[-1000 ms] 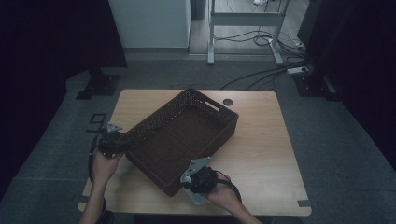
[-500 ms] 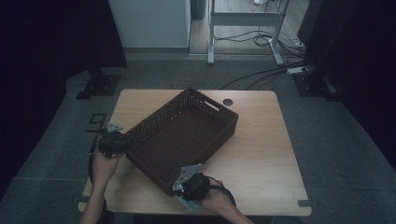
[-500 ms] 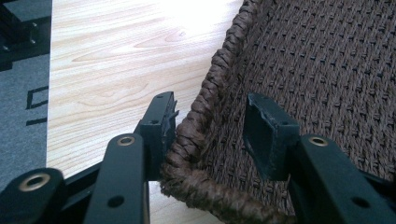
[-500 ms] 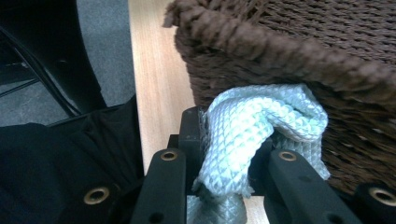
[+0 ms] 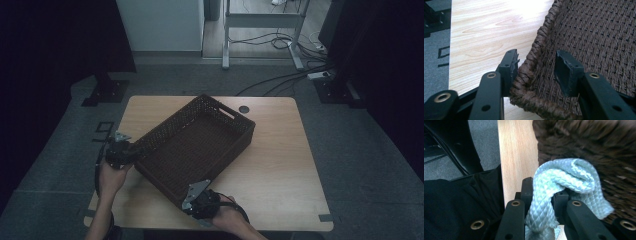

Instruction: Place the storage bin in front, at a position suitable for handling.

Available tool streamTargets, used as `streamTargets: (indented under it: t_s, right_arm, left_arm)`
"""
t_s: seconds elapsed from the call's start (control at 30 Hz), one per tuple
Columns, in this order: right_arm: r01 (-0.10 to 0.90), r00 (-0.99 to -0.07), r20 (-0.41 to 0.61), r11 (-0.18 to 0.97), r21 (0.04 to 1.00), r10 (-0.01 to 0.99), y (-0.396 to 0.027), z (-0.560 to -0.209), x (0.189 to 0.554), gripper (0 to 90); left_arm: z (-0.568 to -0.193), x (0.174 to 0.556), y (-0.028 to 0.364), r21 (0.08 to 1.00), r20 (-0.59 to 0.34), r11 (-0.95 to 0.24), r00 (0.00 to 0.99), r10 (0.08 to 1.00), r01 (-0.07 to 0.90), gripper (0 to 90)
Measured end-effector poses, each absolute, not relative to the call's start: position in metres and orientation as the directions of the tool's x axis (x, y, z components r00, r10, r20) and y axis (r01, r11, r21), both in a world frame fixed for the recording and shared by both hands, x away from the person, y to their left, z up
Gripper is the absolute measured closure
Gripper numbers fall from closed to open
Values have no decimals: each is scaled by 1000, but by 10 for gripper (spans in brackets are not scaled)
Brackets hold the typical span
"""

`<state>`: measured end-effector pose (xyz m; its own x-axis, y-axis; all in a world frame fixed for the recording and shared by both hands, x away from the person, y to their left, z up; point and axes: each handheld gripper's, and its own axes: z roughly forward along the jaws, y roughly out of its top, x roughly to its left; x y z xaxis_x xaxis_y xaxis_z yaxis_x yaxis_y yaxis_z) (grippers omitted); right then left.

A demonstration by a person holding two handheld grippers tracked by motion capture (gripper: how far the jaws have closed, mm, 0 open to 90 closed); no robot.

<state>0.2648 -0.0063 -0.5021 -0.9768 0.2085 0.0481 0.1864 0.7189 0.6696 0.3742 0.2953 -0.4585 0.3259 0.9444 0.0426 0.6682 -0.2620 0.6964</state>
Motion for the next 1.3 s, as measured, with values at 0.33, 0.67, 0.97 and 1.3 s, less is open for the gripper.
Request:
streamTargets:
  t_s: [0.33, 0.67, 0.97, 1.3]
  right_arm:
    - [201, -976, 63, 749, 632, 209, -3, -519, 267, 754]
    - [216, -973, 74, 747, 629, 219, -4, -525, 269, 755]
    - [246, -965, 79, 747, 618, 252, -15, -525, 281, 754]
    - [301, -940, 60, 733, 610, 336, -33, -524, 301, 752]
  left_arm:
    - [-459, 374, 296, 697, 40, -262, 328, 944, 668, 539]
    - [-459, 374, 296, 694, 44, -267, 330, 943, 669, 540]
    - [-458, 375, 296, 689, 52, -278, 337, 940, 669, 543]
    - [-458, 375, 295, 688, 55, -283, 341, 939, 668, 544]
